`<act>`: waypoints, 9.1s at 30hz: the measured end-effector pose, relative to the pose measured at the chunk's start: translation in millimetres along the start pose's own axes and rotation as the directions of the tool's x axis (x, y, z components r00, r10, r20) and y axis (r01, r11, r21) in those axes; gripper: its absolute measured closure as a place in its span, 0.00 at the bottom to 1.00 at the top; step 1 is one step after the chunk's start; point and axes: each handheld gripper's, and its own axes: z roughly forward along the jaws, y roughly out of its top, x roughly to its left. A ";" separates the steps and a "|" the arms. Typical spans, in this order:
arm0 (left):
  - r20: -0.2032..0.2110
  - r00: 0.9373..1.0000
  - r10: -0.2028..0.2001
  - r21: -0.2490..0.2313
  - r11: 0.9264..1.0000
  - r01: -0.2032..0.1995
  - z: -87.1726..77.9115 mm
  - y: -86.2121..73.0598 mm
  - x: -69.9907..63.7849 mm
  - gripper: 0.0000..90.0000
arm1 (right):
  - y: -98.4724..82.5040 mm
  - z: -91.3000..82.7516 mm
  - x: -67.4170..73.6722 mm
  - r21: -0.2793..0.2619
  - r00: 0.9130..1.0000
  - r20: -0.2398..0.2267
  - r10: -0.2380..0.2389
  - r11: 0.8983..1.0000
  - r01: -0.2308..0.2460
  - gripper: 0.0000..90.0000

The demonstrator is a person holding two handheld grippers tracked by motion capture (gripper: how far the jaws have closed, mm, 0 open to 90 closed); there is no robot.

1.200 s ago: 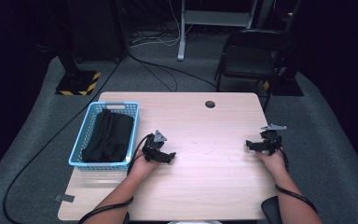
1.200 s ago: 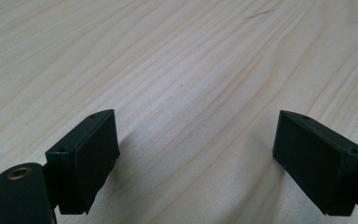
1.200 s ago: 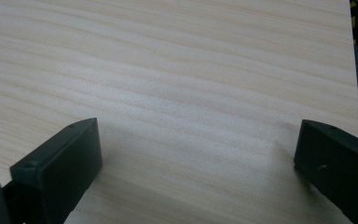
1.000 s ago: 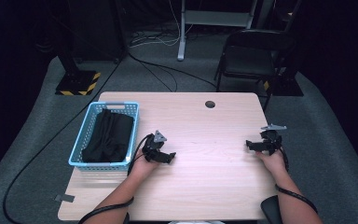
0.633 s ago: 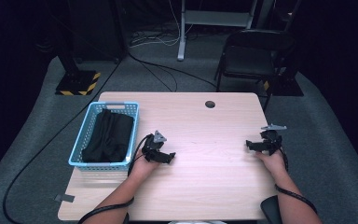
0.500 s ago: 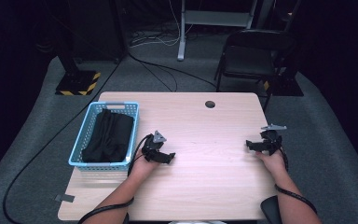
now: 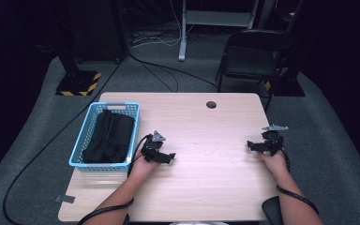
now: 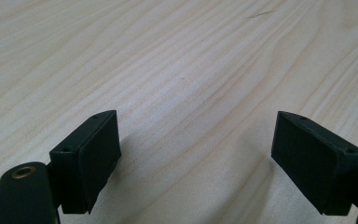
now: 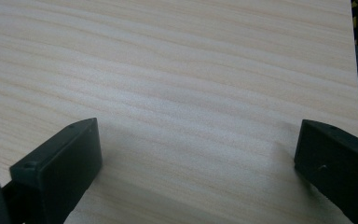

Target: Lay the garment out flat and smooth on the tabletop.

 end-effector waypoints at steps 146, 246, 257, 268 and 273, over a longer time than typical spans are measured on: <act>-0.030 0.994 -0.108 -0.135 0.985 0.103 -102.5 27.3 39.7 0.03 | -0.4 -0.4 0.3 0.000 1.000 -0.010 -0.006 1.000 0.006 0.00; -0.331 0.874 -0.355 -0.060 0.932 0.356 -123.7 -11.6 167.3 0.02 | -1.0 -1.0 0.6 0.000 1.000 -0.014 -0.010 1.000 0.010 0.00; -0.345 0.862 -0.371 -0.029 0.922 0.385 -115.8 -19.5 171.9 0.02 | -1.0 -1.0 0.6 0.000 1.000 -0.015 -0.011 1.000 0.011 0.00; -0.350 0.858 -0.376 -0.016 0.918 0.396 -108.8 -23.3 174.1 0.02 | -1.0 -1.0 0.6 0.000 1.000 -0.015 -0.012 1.000 0.012 0.00; -0.355 0.854 -0.381 -0.009 0.914 0.405 -106.0 -24.4 175.3 0.03 | -1.0 -1.0 0.6 0.000 1.000 -0.015 -0.011 1.000 0.011 0.00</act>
